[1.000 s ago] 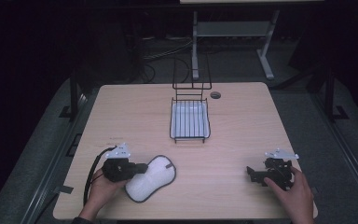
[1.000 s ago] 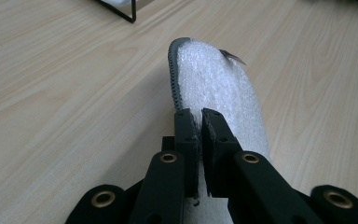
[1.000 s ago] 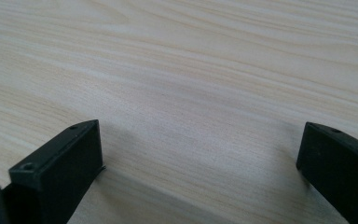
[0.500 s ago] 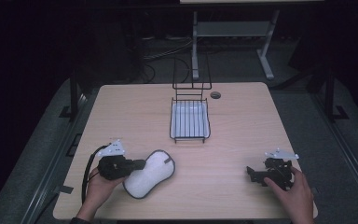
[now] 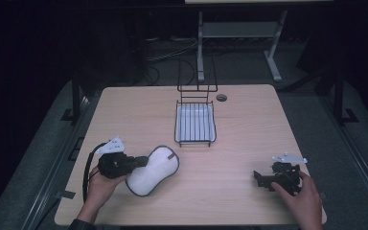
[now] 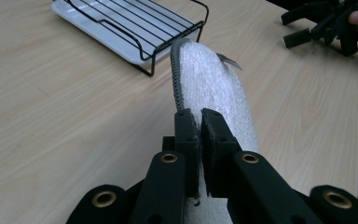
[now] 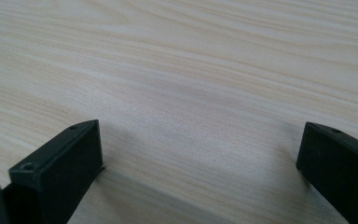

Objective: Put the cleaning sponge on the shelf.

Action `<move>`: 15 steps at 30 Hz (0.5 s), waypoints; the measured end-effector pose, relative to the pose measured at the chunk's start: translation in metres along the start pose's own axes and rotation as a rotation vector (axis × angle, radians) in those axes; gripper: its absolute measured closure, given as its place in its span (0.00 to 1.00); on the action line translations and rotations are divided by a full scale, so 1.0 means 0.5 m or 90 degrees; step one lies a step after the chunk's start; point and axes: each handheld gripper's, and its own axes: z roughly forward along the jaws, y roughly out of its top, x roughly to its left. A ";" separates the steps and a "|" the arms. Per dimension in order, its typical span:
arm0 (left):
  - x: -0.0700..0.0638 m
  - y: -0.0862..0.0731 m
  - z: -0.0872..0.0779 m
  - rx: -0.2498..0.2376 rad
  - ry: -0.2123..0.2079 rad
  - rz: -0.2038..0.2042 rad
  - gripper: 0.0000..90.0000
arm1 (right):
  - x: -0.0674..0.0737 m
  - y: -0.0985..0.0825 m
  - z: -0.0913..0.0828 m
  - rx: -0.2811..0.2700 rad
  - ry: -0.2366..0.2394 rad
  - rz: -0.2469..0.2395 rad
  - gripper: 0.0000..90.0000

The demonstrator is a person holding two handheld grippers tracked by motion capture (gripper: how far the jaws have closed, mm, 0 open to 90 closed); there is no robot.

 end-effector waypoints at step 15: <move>0.029 0.039 -0.003 -0.030 0.019 -0.011 0.96 | 0.000 0.000 0.000 0.000 0.000 0.000 0.00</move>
